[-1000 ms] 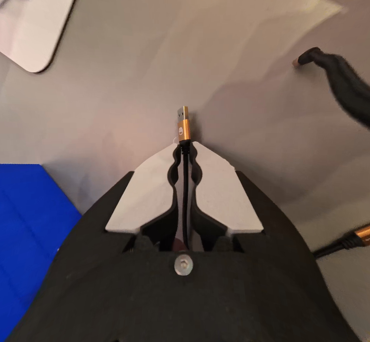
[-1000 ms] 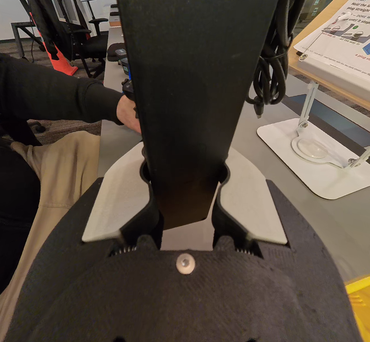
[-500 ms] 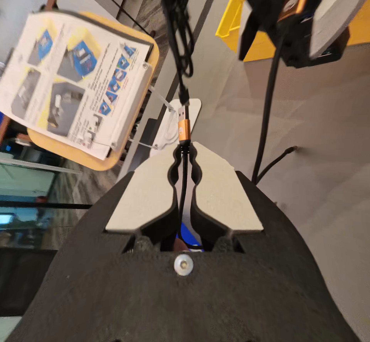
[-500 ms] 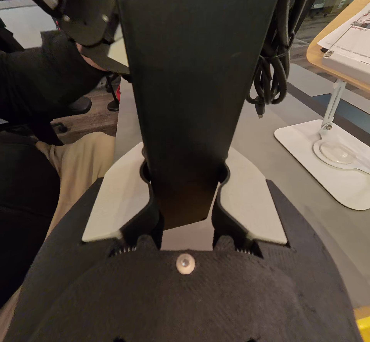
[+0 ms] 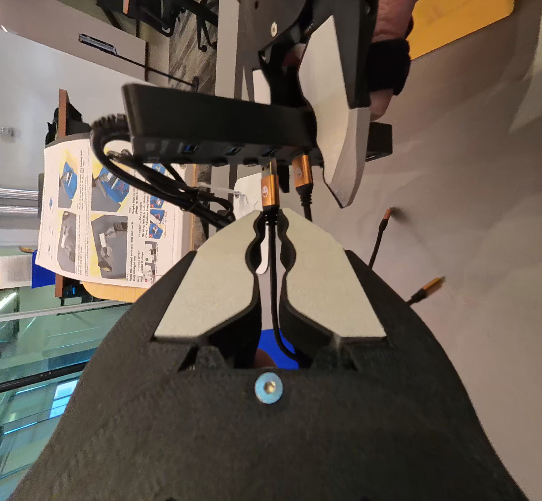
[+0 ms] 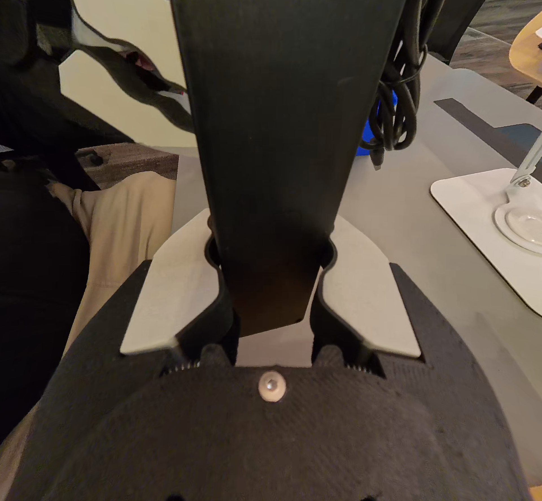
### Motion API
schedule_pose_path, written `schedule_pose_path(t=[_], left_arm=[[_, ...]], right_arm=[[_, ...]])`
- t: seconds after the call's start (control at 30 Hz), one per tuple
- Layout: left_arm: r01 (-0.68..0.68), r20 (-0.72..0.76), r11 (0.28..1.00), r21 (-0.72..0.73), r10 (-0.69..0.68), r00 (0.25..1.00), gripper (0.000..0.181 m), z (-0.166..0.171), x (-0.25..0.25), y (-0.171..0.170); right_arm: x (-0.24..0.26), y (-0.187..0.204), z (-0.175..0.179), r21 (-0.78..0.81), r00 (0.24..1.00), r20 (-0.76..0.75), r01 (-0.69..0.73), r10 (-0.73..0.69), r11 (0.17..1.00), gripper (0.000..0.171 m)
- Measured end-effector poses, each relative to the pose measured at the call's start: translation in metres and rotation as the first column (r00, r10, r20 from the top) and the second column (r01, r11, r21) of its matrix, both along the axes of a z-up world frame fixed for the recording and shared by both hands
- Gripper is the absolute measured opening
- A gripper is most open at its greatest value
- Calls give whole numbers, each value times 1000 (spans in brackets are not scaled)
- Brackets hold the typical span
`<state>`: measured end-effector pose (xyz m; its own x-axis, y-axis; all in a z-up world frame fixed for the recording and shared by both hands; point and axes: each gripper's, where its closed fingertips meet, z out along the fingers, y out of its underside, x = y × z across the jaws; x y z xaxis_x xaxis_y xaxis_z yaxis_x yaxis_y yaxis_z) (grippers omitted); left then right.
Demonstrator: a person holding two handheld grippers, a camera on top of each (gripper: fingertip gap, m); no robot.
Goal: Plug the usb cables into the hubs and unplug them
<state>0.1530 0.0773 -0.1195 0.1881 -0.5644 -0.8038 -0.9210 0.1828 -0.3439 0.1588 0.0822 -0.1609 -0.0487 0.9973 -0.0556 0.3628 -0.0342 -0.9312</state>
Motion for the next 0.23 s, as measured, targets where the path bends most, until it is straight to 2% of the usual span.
schedule_pose_path(t=[0.03, 0.23], left_arm=[[-2, 1, 1000, -4, 2, 1000, 8, -1, 1, 0], [-1, 35, 999, -39, 2, 999, 8, -4, 3, -2]], right_arm=[[0, 0, 0, -1, 1000, -1, 1, -1, 1000, 66], [0, 1, 0, -4, 1000, -7, 2, -2, 1000, 66]])
